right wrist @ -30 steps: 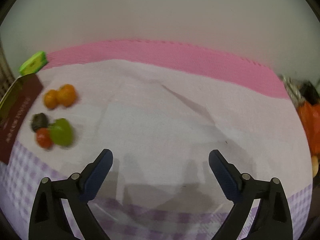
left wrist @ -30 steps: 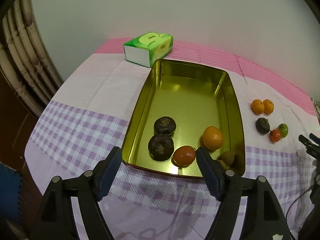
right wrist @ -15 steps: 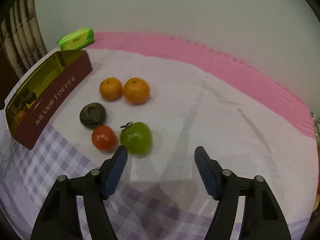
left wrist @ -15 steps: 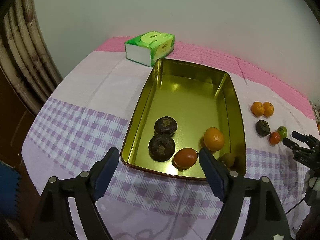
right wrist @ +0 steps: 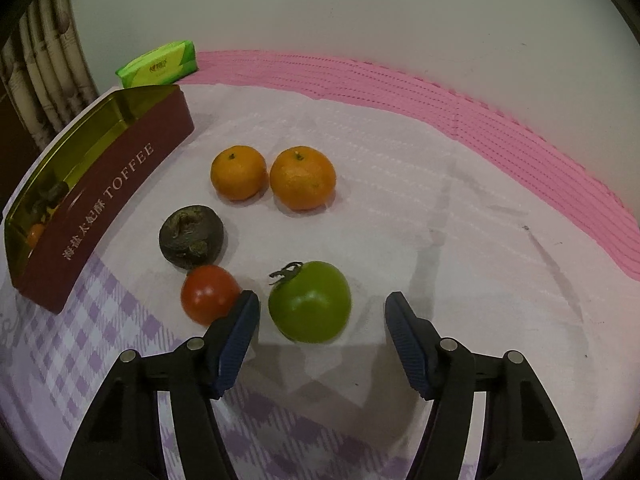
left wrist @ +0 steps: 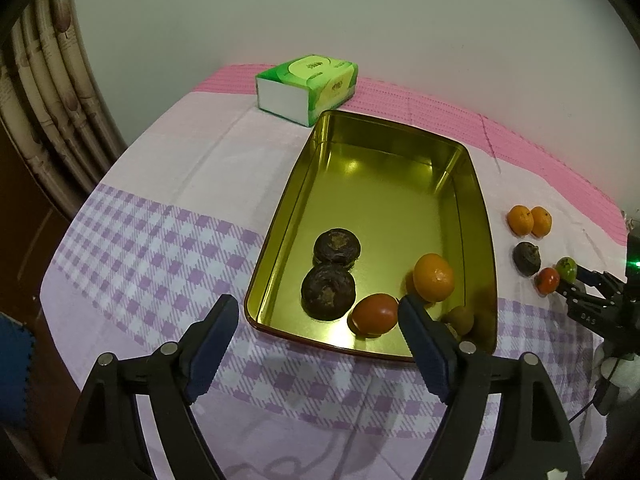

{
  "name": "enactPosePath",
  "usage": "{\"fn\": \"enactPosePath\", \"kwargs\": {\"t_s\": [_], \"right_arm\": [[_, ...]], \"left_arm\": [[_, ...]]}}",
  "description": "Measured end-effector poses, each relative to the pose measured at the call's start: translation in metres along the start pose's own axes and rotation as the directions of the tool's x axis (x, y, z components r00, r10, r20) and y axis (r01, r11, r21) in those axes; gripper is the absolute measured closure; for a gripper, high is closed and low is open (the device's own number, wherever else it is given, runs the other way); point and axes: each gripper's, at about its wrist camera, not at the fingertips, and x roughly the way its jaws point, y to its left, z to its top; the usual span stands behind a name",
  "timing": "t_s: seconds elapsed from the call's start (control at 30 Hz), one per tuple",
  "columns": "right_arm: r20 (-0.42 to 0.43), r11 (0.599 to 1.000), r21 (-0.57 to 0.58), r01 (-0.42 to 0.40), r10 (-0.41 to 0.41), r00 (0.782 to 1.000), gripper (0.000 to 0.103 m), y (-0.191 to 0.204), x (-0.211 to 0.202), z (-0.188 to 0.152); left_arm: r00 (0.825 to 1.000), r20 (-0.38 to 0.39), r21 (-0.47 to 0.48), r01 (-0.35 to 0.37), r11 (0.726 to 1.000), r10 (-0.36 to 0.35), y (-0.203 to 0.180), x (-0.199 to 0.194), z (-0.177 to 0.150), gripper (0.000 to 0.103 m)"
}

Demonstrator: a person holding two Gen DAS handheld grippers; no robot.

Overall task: Organize fruits
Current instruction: 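Close the right tool on the green tomato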

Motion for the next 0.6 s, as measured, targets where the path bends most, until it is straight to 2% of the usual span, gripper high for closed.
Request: {"fn": "enactPosePath", "kwargs": {"t_s": [0.1,0.2,0.3,0.37,0.6], "right_arm": [[0.009,1.000,0.009,0.001,-0.001,1.000,0.055,0.004,0.001,0.002],[0.009,1.000,0.010,0.005,-0.005,1.000,0.063,0.005,0.001,0.002],[0.007,1.000,0.020,0.007,-0.007,1.000,0.064,0.004,0.000,0.002],[0.004,1.000,0.027,0.010,-0.010,1.000,0.064,0.004,0.000,0.003],[0.008,0.998,0.060,0.020,-0.021,1.000,0.065,0.000,-0.011,0.007]], "left_arm": [[1.000,-0.001,-0.003,-0.001,1.000,0.001,0.001,0.000,0.000,0.025],[1.000,-0.010,-0.005,0.001,1.000,-0.001,0.002,0.001,0.001,0.025],[1.000,-0.011,-0.006,0.004,1.000,-0.004,0.002,0.001,0.001,0.024],[1.000,-0.013,-0.007,0.000,1.000,0.000,0.002,0.000,0.001,0.009],[1.000,-0.002,-0.024,0.002,1.000,-0.002,0.004,-0.003,0.003,0.006]]}}
